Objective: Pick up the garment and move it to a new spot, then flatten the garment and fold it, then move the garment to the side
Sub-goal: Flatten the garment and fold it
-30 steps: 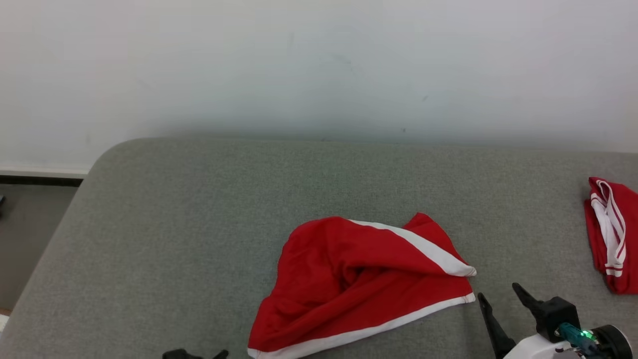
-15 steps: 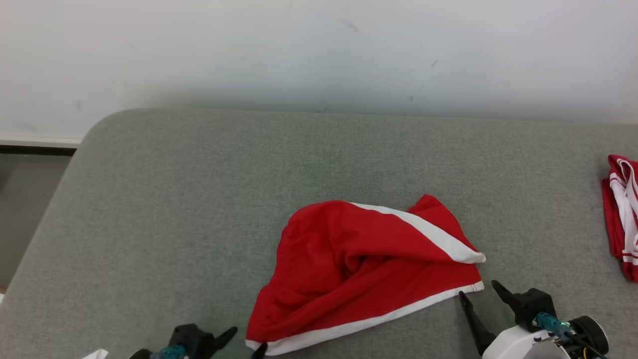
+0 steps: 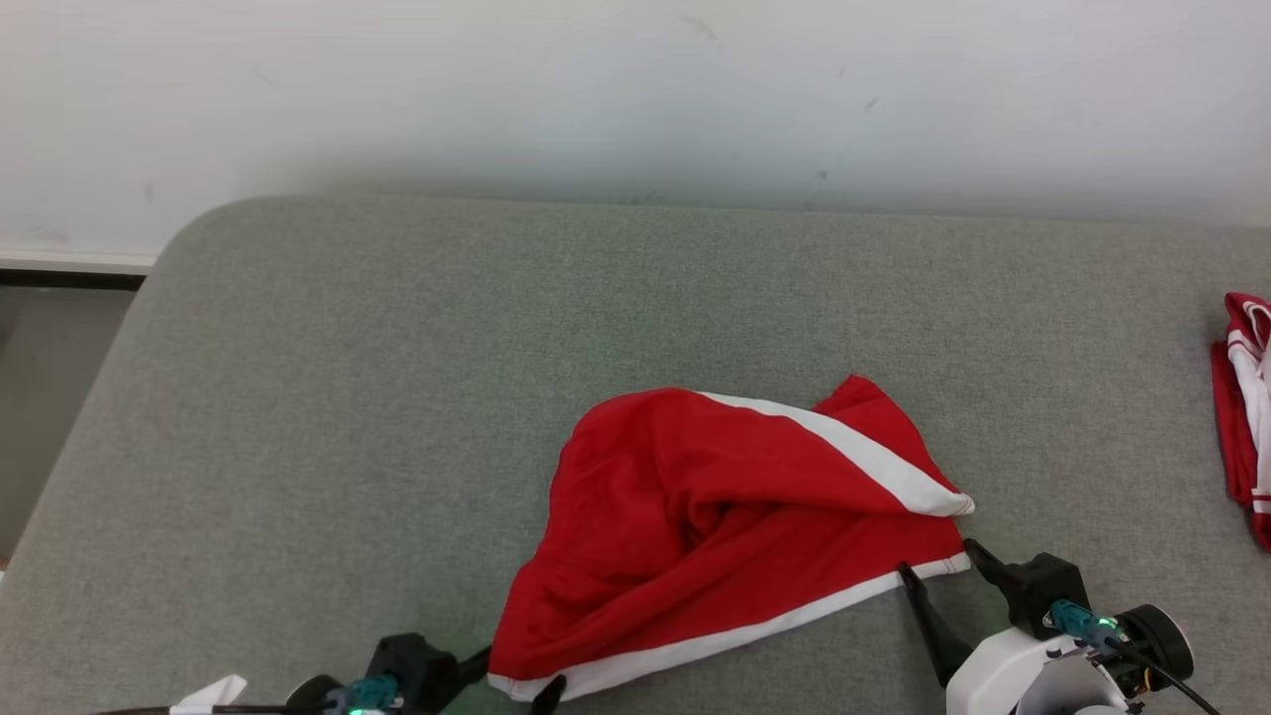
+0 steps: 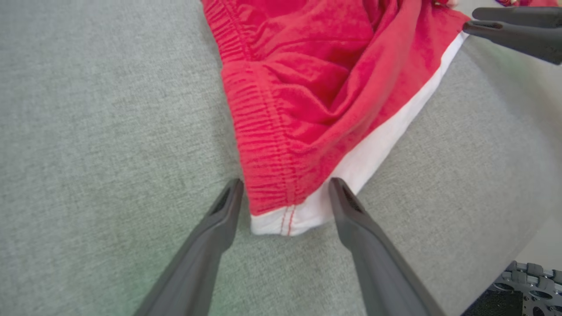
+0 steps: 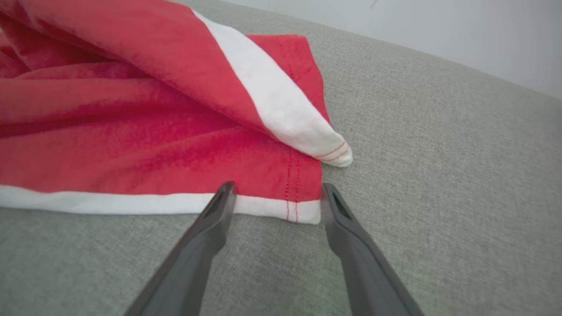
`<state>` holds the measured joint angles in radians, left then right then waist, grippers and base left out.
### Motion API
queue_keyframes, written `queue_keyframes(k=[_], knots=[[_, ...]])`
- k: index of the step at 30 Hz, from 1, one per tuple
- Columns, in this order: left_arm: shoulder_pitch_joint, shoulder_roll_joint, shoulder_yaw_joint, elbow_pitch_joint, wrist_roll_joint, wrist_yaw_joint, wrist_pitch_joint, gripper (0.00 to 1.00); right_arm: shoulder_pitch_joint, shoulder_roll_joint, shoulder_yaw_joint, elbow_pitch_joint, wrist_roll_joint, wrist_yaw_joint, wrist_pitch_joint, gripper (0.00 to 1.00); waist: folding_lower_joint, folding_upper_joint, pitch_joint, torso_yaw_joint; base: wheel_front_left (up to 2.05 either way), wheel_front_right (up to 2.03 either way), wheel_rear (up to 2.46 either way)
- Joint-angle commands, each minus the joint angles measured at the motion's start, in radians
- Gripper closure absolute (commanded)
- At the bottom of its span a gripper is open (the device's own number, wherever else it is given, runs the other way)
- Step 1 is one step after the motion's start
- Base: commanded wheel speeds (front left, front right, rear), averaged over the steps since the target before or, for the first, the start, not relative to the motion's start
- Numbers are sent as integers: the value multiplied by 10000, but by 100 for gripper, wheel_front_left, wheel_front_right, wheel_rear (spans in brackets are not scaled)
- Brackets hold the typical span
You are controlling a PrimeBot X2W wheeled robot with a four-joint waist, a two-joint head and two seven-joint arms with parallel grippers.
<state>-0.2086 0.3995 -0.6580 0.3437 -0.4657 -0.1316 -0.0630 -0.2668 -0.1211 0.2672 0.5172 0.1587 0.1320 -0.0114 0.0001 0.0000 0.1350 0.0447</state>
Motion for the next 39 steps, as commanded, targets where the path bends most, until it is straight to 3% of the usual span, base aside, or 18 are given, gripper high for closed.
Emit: queue_keyframes(k=[1, 21, 26, 27, 28, 29, 32, 34, 35, 39], knots=[[-174, 58, -84, 64, -146, 24, -100, 0, -177, -24, 47, 88, 67, -28, -32, 0, -1, 0, 38, 16, 0, 0, 0], [-776, 140, -1094, 442, -825, 23, -505, 0, -596, 328, 150, 1215, 402, -25, 1009, 0, -1, 0, 465, 198, 0, 0, 0], [-920, 148, -1339, 504, -1006, 23, -575, 20, -546, 449, 815, 1390, 920, 46, 1464, 0, -1, 0, 543, 281, 0, 0, 0], [-928, 154, -1403, 519, -1042, 23, -595, 29, -513, 419, 990, 1395, 1071, 48, 1596, 0, -1, 0, 546, 289, 0, 0, 0], [-939, 167, -1443, 542, -1102, 23, -616, 33, -472, 386, 1111, 1399, 1221, 48, 1672, 9, -1, 0, 545, 293, 0, 0, 0], [-942, 178, -1497, 560, -1148, 23, -620, 40, -439, 338, 1213, 1391, 1318, 48, 1752, 54, -1, 0, 540, 293, 0, 0, 0], [-891, 226, -1685, 600, -1326, 23, -609, 56, -319, 189, 1481, 1236, 1834, 48, 1865, 100, -1, 0, 467, 266, 0, 0, 0], [-762, 221, -1862, 562, -1597, 23, -512, 76, -199, 124, 1616, 978, 2352, 46, 1834, 100, -1, 0, 393, 230, 0, 0, 0], [-718, 231, -1936, 507, -1715, 23, -473, 99, -174, 78, 1590, 806, 2723, 40, 1816, 100, -1, 0, 345, 210, 0, 0, 0], [-559, 287, -2076, -253, -3015, 22, -358, 100, -167, -161, 1380, -353, 4419, 11, 1798, 100, -1, 0, 105, 106, 0, 0, 0]])
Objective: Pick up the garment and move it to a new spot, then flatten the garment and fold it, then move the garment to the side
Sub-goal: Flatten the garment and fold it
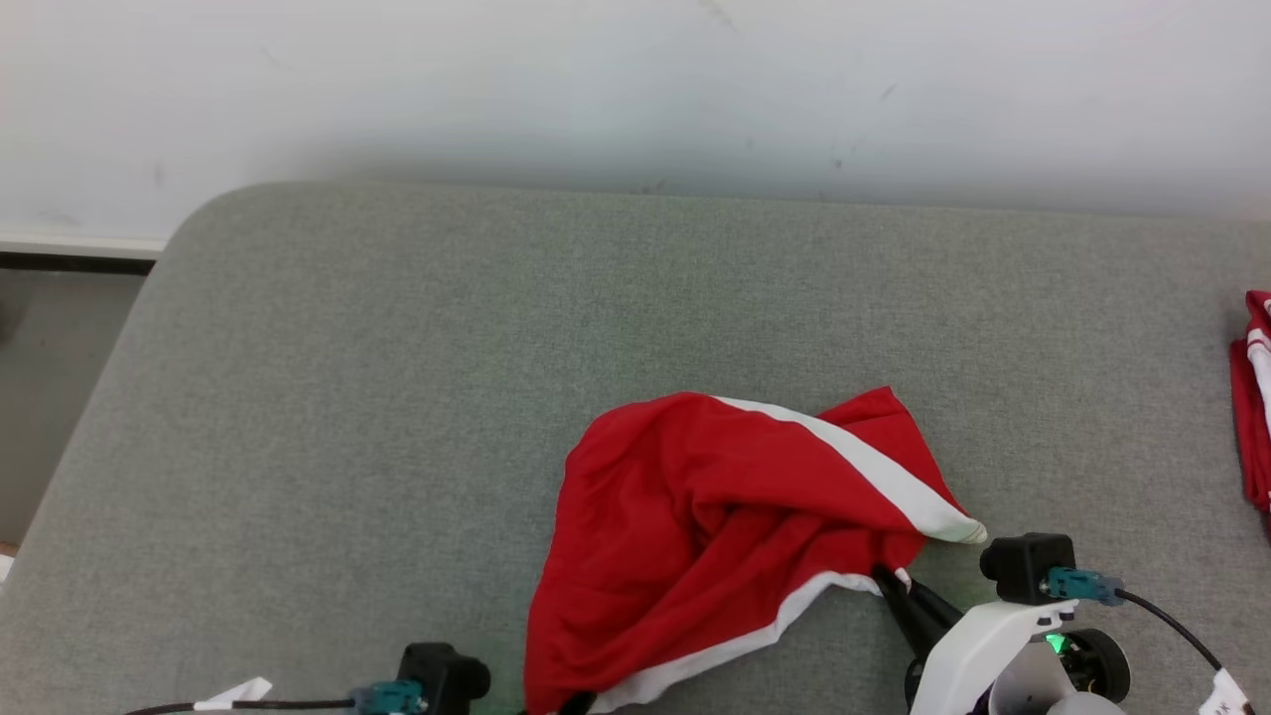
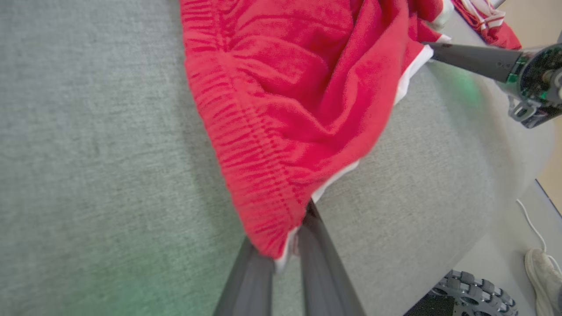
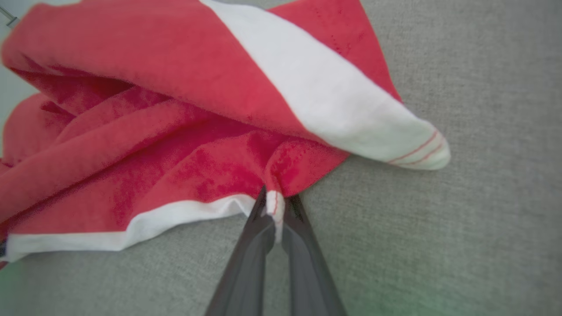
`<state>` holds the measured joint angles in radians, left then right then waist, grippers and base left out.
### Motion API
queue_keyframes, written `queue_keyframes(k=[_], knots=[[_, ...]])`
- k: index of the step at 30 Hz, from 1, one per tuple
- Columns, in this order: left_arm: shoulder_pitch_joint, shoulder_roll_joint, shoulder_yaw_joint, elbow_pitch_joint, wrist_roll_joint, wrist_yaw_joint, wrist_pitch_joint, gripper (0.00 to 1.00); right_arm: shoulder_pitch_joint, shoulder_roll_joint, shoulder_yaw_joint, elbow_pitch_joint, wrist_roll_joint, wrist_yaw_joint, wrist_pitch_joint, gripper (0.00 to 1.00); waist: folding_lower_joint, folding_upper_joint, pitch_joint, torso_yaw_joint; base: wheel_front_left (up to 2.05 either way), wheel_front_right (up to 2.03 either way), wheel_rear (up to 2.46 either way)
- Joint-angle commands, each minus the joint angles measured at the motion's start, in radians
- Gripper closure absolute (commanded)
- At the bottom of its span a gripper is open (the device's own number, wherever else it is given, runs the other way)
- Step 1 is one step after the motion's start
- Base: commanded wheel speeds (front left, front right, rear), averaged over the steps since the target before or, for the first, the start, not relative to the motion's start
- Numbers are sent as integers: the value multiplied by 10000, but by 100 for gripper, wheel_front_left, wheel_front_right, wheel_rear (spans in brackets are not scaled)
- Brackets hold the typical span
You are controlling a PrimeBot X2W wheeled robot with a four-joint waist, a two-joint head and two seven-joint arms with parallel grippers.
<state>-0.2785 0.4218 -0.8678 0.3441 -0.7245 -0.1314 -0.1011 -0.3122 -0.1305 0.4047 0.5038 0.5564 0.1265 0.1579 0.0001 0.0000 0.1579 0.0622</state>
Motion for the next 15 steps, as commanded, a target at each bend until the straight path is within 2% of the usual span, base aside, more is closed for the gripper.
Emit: queue_keyframes(k=[1, 6, 7, 12, 15], knots=[[127, 173, 21, -567, -760, 20, 87, 100, 253, -215, -112, -618, 839, 64, 112, 100, -1, 0, -199, -104, 0, 0, 0], [74, 894, 345, -2787, -2501, 20, 293, 100, 649, -844, -801, -2823, 2730, 53, 429, 100, -1, 0, -684, -276, 0, 0, 0], [74, 894, 345, -2787, -2501, 20, 293, 100, 649, -844, -801, -2823, 2730, 53, 429, 100, -1, 0, -684, -276, 0, 0, 0], [64, 1744, 970, -5203, -3886, 23, 635, 100, 1375, -1513, -1979, -5168, 4150, 53, 811, 100, -1, 0, -1245, -495, 0, 0, 0], [174, 2009, 1331, -6563, -4718, 87, 886, 100, 1930, -1673, -2746, -6494, 4790, 53, 1043, 100, -1, 0, -1527, -693, 0, 0, 0]])
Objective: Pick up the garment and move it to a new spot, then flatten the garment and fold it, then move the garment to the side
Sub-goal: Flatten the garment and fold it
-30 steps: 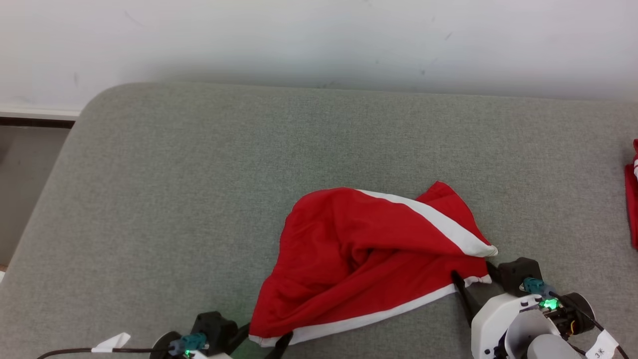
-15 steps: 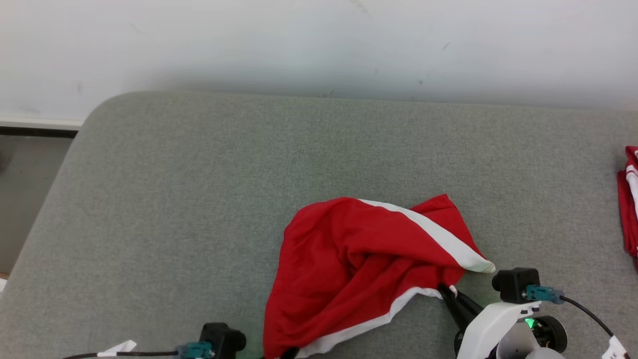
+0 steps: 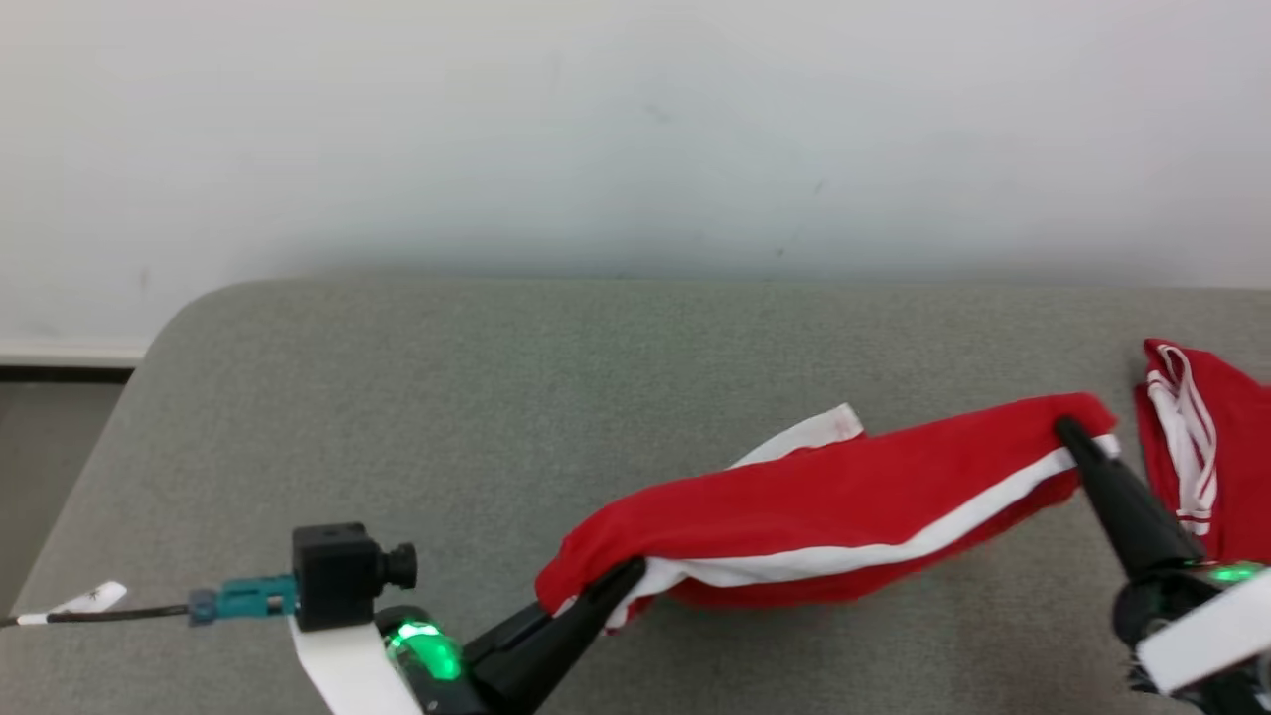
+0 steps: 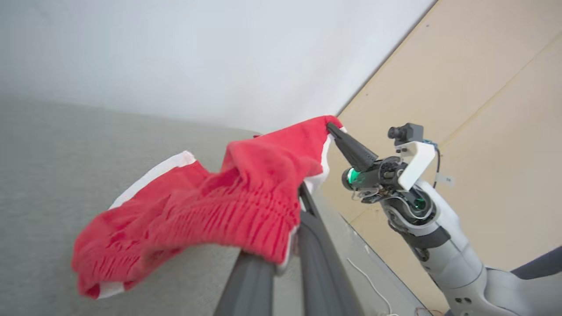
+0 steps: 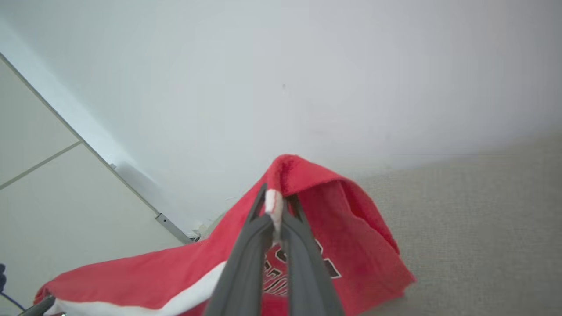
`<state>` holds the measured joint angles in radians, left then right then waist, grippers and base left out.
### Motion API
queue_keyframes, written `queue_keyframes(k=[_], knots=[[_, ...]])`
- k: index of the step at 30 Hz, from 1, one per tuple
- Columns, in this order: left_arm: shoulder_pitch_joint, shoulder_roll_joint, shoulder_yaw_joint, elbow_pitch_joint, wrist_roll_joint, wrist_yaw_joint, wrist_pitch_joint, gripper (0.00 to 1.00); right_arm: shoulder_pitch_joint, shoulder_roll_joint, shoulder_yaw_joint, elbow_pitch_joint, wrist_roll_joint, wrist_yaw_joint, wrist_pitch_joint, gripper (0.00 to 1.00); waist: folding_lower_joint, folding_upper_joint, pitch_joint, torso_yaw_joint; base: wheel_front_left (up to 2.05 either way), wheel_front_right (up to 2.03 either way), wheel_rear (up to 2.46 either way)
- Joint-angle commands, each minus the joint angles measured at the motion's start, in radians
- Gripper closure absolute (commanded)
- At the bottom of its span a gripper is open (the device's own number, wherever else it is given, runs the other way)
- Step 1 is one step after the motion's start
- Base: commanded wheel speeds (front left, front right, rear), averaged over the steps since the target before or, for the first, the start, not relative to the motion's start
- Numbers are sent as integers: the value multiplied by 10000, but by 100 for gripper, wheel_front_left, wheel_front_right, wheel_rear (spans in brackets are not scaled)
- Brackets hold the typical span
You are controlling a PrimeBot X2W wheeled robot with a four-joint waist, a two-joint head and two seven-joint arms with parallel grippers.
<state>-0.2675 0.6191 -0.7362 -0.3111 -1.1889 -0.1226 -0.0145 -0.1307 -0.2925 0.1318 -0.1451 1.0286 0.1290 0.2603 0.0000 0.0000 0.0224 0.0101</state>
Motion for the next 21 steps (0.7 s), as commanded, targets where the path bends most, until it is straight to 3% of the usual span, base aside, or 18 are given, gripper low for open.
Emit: queue_keyframes(k=[1, 7, 13, 18, 21], knots=[[89, 107, 94, -457, -281, 70, 110, 100, 283, -63, -266, -447, 231, 28, 81, 100, 0, 0, -241, -254, 0, 0, 0], [-211, 436, 425, -3186, -1358, 523, 815, 100, 1220, 123, -1966, -3443, 942, 30, 502, 100, 0, 0, -294, -641, 0, 0, 0], [-1494, 739, 1431, -5083, -2011, 1620, 1527, 100, 951, 332, -4040, -6037, 1396, 30, 1398, 100, 0, 0, 375, -959, 0, 0, 0], [-3229, 798, 2188, -5141, -2769, 2478, 2447, 100, -716, 398, -5215, -6401, 1365, 28, 2619, 100, 0, 0, 1505, -1149, 0, 0, 0], [-4436, 677, 2404, -4384, -2985, 2699, 2963, 100, -2225, 751, -5013, -5750, 905, 28, 3504, 100, 0, 0, 2432, -1181, 0, 0, 0]])
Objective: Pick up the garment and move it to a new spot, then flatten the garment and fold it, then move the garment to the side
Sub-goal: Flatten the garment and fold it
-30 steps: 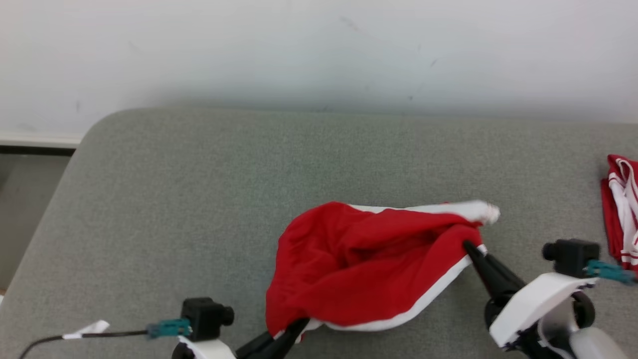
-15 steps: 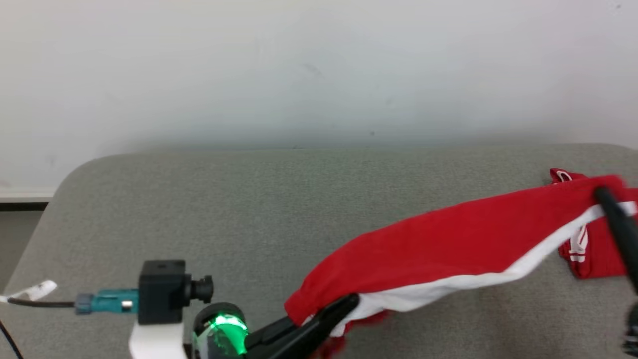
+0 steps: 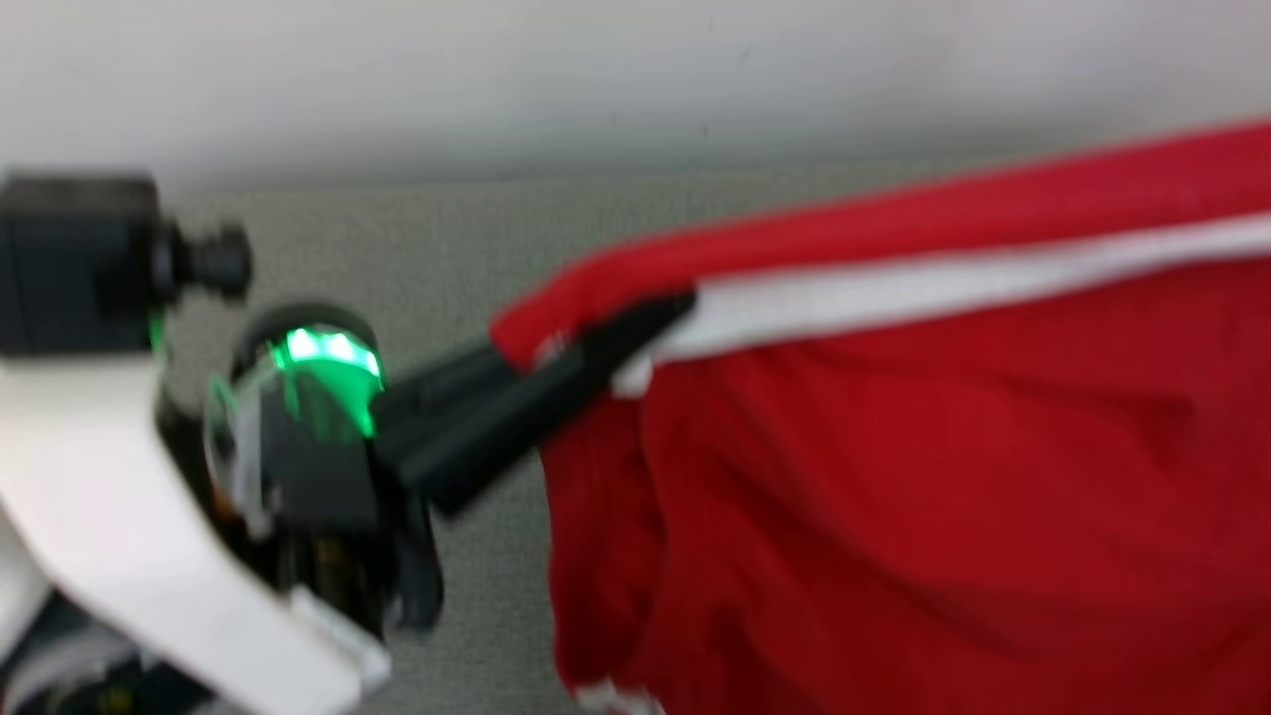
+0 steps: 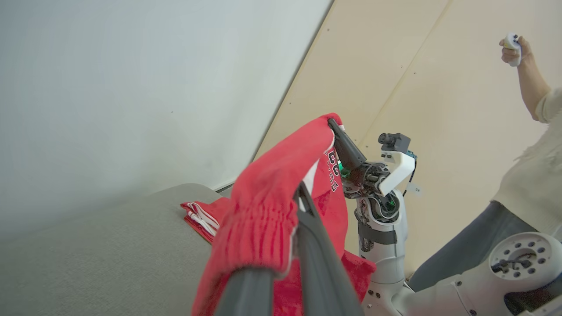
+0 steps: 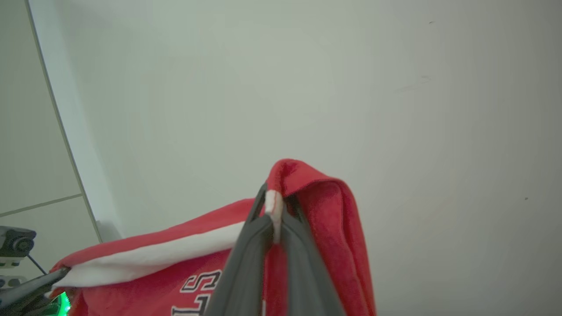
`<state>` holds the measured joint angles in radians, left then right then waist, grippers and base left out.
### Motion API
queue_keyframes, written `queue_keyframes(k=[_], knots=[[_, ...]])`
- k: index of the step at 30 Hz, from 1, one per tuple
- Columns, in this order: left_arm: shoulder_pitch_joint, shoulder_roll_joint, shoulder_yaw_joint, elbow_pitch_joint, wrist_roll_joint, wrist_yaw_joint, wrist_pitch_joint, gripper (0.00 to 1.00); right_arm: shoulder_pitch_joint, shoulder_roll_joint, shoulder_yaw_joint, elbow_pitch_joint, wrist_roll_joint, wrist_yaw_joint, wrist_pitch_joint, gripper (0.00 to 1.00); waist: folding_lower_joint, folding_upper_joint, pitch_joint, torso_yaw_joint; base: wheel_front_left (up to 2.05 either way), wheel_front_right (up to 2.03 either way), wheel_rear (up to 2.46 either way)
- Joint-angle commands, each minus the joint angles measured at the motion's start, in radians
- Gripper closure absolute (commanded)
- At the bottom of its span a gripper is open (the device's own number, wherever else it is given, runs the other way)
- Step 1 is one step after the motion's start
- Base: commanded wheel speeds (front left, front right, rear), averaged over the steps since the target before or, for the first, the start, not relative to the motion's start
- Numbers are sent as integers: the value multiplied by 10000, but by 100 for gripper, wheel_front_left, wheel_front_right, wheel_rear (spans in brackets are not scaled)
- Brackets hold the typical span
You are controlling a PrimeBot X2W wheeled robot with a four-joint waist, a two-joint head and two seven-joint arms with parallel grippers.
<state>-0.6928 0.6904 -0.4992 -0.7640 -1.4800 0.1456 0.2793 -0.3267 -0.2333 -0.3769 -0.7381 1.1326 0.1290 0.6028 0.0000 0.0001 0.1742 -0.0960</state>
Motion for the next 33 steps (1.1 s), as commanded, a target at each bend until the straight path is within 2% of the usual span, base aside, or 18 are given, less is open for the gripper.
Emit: queue_keyframes(k=[1, 4, 7, 8, 14, 18, 22, 26, 30, 33], knots=[[-582, -105, 53, 543, -32, 81, 185, 100, -884, 291, 191, 486, -448, 30, 353, 100, 0, -1, 1269, -122, 0, 0, 0], [-1994, -292, -155, 2050, 599, -65, 619, 100, -2917, 1180, 756, 1843, -1477, 28, 1015, 100, 0, -1, 2311, -118, 0, 0, 0], [-3790, -543, -537, 3905, 1954, -489, 772, 100, -5242, 1689, 965, 3554, -2731, 28, 1113, 100, 0, -1, 3370, -78, 0, 0, 0], [-4295, -815, -679, 4593, 2262, -570, 709, 100, -6005, 1768, 976, 4219, -3120, 28, 1023, 100, 0, -1, 3687, -62, 0, 0, 0], [-7543, -2099, -1048, 8589, 4202, -1481, -192, 100, -10044, 1821, 1297, 8454, -4255, 28, -940, 100, 0, -1, 5166, 18, 0, 0, 0], [-8869, -2647, -1070, 10720, 4993, -1968, -1149, 100, -11551, 1791, 1539, 10416, -4380, 25, -2222, 100, 0, -1, 5675, -41, 0, 0, 0], [-9263, -2968, -1148, 12334, 5249, -2357, -2000, 100, -11973, 1781, 2003, 11726, -4361, 13, -3018, 100, 0, -1, 5880, -130, 0, 0, 0], [-8960, -3083, -1356, 13225, 5119, -2622, -2412, 100, -11344, 1771, 2411, 12322, -4147, 11, -3473, 100, 0, -1, 5907, -159, 0, 0, 0], [-8059, -2980, -1824, 13360, 4791, -2735, -2520, 100, -10207, 1777, 2732, 12149, -3812, 11, -3741, 100, 0, -1, 5738, -158, 0, 0, 0], [-7038, -2752, -2304, 12807, 4334, -2748, -2648, 100, -8900, 1772, 2905, 11754, -3612, 11, -3805, 100, 0, -1, 5250, -189, 0, 0, 0]])
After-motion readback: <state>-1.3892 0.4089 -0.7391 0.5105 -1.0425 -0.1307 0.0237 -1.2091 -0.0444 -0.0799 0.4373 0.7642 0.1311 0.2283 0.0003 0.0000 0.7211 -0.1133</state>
